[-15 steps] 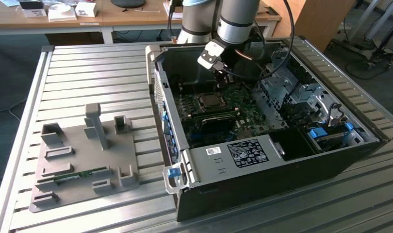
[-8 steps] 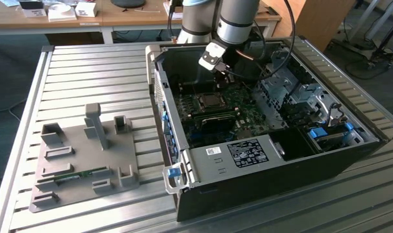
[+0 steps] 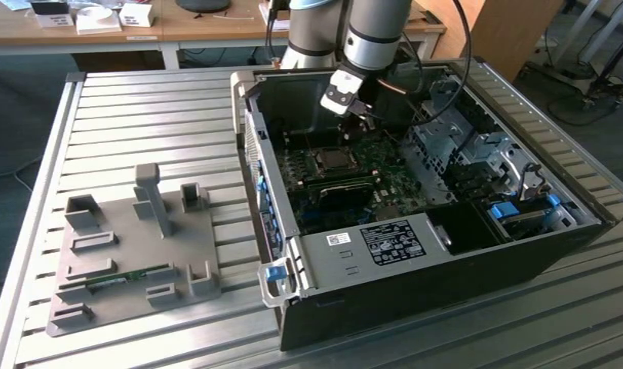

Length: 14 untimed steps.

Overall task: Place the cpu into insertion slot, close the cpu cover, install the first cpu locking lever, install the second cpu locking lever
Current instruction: 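Close the cpu cover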

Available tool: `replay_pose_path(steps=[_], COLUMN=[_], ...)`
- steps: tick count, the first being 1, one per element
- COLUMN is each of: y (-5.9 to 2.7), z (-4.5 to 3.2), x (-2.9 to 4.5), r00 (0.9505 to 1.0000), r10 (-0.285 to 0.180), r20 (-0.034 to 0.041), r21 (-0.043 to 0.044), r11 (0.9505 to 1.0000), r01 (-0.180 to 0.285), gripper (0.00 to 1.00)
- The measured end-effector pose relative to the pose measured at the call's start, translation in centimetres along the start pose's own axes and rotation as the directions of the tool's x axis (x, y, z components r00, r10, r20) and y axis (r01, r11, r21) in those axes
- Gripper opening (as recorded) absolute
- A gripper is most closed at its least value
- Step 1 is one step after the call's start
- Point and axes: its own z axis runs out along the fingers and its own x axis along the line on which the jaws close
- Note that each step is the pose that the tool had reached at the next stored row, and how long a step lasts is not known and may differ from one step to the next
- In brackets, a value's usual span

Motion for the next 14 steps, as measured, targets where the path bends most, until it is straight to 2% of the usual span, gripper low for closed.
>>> replay_pose_path(steps=[4,7,10,14], y=[0.00,0.00,0.00,0.00], z=[0.02,0.02,0.04,0.07], x=[0.00,0.00,0.00,0.00], r00=[0.9973,0.9918,0.9835,0.9677], r10=[-0.074,-0.128,-0.181,-0.252], r20=[-0.0009,-0.0017,-0.0026,-0.0039], r21=[0.0023,0.0041,0.0056,0.0077], r11=[0.9973,0.9918,0.9835,0.9677], r01=[0.074,0.128,0.181,0.252], gripper=[0.11,0.11,0.11,0.11])
